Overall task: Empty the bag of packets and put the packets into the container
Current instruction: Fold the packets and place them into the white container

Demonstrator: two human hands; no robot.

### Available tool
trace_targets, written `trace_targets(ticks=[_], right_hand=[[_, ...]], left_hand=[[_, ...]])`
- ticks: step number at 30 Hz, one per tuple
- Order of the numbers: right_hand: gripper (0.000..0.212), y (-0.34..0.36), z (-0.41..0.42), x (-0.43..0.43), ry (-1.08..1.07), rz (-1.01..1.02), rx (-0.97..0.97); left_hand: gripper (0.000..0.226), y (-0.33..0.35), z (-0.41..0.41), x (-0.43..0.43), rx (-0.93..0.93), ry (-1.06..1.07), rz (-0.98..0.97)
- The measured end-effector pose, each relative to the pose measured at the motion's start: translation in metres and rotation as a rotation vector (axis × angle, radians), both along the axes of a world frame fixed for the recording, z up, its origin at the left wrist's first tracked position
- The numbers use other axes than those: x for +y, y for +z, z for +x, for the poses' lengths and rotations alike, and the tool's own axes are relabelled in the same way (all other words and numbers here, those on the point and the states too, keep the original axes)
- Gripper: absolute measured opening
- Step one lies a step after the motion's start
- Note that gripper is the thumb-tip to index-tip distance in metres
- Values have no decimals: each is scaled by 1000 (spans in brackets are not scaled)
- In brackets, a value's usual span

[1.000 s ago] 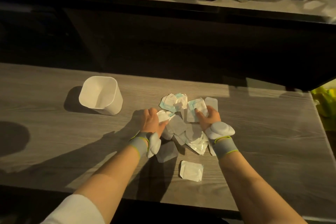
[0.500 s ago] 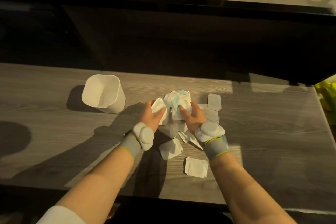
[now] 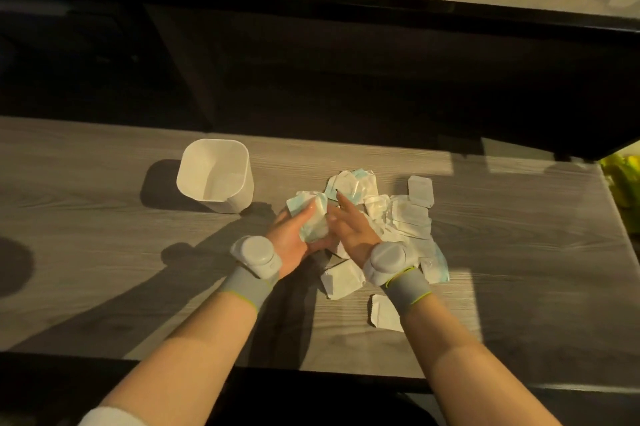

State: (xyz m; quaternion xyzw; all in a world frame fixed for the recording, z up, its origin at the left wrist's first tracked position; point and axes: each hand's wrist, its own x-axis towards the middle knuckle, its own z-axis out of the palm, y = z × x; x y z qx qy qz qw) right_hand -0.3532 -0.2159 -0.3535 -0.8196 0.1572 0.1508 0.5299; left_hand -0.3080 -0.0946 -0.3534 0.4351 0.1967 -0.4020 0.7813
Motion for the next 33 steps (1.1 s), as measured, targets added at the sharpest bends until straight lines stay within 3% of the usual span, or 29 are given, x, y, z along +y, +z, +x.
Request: trace_targets(ticks=[2,4,6,9,14,16,18,21,25,27,30,33], right_hand=[[35,1,9,-14,-247,-77,-40],[31,-3,25,-29,-354,-327,-5],[38,-9,43,-40,-215,-518,77],[51,-14,64,-45,-12,-631,202],[46,-21,75,-42,142,-785,205],[40,-26,73,-42,125,-754,198],[32,-26,70,-39,-37,-655,185],[31,-17,57,-30,-312,-360,112],[22,-4,29,-4,-424,85,-95],[22,-4,19,10,-449,196,-121],[27,-6,11,28,-333,100,-165],[40,-14,3,37,-173,-242,-235]], left_hand=[[24,0,3,9,4,8,-46],[21,3,6,17,-7,-18,-40],[22,5,8,26,-43,-33,-3],[25,7,12,36,-46,-33,19],[41,5,18,44,-3,-70,62],[43,3,21,44,-5,-104,71],[38,0,21,40,-22,-126,113],[36,-2,23,32,3,-113,161],[19,0,25,20,61,-120,129],[37,1,23,14,57,-158,92],[69,-4,18,9,87,-188,127],[61,-11,15,9,83,-176,158]])
